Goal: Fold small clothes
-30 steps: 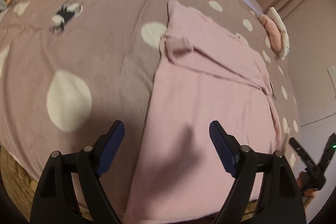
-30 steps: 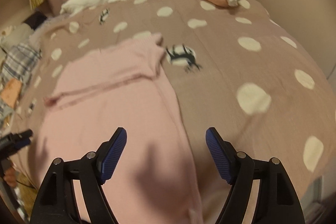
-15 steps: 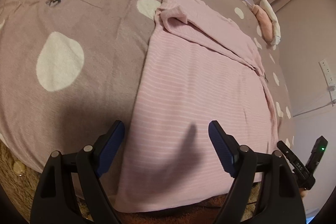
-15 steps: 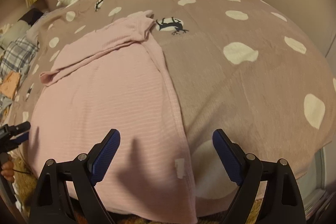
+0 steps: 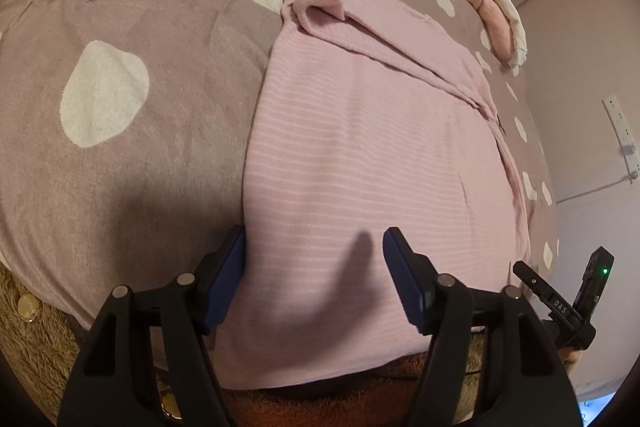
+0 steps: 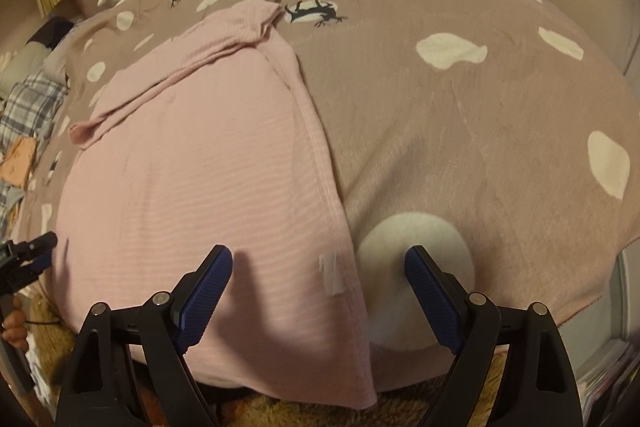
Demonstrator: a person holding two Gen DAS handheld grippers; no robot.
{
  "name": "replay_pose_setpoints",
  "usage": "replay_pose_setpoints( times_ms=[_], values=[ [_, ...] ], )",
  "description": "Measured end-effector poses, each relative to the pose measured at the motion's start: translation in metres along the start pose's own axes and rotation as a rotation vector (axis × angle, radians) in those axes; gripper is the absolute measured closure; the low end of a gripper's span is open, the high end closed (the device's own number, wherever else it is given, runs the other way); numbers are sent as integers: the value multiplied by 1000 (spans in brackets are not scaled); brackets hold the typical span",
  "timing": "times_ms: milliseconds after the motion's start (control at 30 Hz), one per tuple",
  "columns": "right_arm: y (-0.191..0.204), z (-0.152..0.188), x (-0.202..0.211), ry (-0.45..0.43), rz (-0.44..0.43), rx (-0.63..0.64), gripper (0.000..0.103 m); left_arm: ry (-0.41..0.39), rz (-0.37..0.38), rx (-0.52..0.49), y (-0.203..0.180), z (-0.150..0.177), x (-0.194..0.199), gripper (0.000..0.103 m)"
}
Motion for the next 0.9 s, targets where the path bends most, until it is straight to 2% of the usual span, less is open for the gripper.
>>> replay_pose_setpoints(
  times_ms=[67, 167, 200, 233, 267, 300, 333, 433, 533, 633, 733, 833, 900],
  values=[
    [0, 3, 0, 2, 11, 8, 20, -2, -2, -4, 1, 2, 0, 43],
    [-1, 5, -1, 8, 23, 11, 39, -8, -19, -5, 3, 3, -1, 55],
    [0, 5, -1, 9, 27, 21, 54, -12, -28, -4, 5, 4, -1, 60],
    [2, 5, -1, 9, 24, 40, 69, -14, -38, -5, 6, 4, -1, 75],
    [7, 5, 0, 11, 6, 60, 75, -12, -39, -7, 6, 5, -2, 86],
    [10, 6, 0, 15, -12, 72, 89, -10, -36, -11, 6, 5, -3, 91],
    [15, 6, -1, 18, -29, 84, 92, -13, -34, -15, 5, 5, -4, 92],
    [26, 3, 3, 7, -48, 120, 95, -34, -59, -18, 3, 5, 1, 95],
    [41, -3, 16, -10, -185, 120, 95, -52, -32, -30, -4, 2, 12, 95],
    [51, -21, 39, -76, -244, 140, 95, -83, 28, -57, -18, -8, 29, 95],
    [56, -43, 52, -118, -328, 118, 95, -127, 50, -74, -28, -26, 42, 95],
    [56, -65, 55, -164, -339, 89, 95, -141, 82, -75, -35, -47, 42, 95],
    [52, -81, 49, -183, -342, 52, 95, -132, 69, -76, -35, -59, 35, 95]
  ],
)
Point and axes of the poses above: each gripper's, at about its wrist camera, not at the fingertips, and x roughly against the way its jaws point, y to its left, z to its underside, the point moved 10 cm from there along -x, roughly the way its jaws point, and after that the axes turned 13 degrees about y, right-handed, at the moved point
